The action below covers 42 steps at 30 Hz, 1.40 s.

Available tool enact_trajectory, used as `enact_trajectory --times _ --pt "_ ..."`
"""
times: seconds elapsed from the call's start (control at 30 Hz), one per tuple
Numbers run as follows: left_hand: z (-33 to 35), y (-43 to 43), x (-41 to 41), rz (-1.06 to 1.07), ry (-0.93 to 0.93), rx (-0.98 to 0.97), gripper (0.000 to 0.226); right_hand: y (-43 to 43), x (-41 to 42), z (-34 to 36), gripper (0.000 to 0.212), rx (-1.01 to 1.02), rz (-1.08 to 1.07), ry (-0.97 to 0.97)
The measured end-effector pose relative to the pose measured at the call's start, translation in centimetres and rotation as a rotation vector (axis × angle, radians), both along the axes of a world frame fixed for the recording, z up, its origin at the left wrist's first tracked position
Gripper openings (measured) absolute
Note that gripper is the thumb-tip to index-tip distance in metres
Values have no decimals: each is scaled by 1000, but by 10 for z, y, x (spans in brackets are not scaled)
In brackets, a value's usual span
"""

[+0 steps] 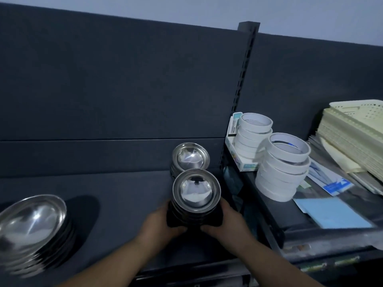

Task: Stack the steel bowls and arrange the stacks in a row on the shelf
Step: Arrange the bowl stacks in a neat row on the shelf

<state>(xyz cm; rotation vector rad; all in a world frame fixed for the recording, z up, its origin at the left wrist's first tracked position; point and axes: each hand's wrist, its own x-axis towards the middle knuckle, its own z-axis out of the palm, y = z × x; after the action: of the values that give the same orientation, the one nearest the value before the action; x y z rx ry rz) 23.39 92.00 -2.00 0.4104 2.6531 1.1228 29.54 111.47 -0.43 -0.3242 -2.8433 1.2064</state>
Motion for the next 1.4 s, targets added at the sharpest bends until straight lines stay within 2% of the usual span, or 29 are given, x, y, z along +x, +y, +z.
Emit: enact_trajectory --times 0.27,0.5,0.73,0.93,1.07,1.17,1.4 --pt "-9 -26 49 213 -30 251 68 -17 12 -1 87 -105 156 80" --pt "-11 -76 72 312 -71 337 100 -59 18 -6 79 -204 256 56" --pt "-9 -121 65 275 -90 346 100 -102 12 -9 75 -219 277 42" --pt "-6 -139 54 209 -81 303 101 -121 11 -11 74 -243 213 60" --pt "3 -139 48 174 22 328 103 -124 6 -10 85 -291 189 90" --pt "4 -139 45 166 56 339 95 -128 4 -9 95 -275 188 102" --pt "4 -137 46 164 62 375 90 -126 7 -2 87 -217 170 152"
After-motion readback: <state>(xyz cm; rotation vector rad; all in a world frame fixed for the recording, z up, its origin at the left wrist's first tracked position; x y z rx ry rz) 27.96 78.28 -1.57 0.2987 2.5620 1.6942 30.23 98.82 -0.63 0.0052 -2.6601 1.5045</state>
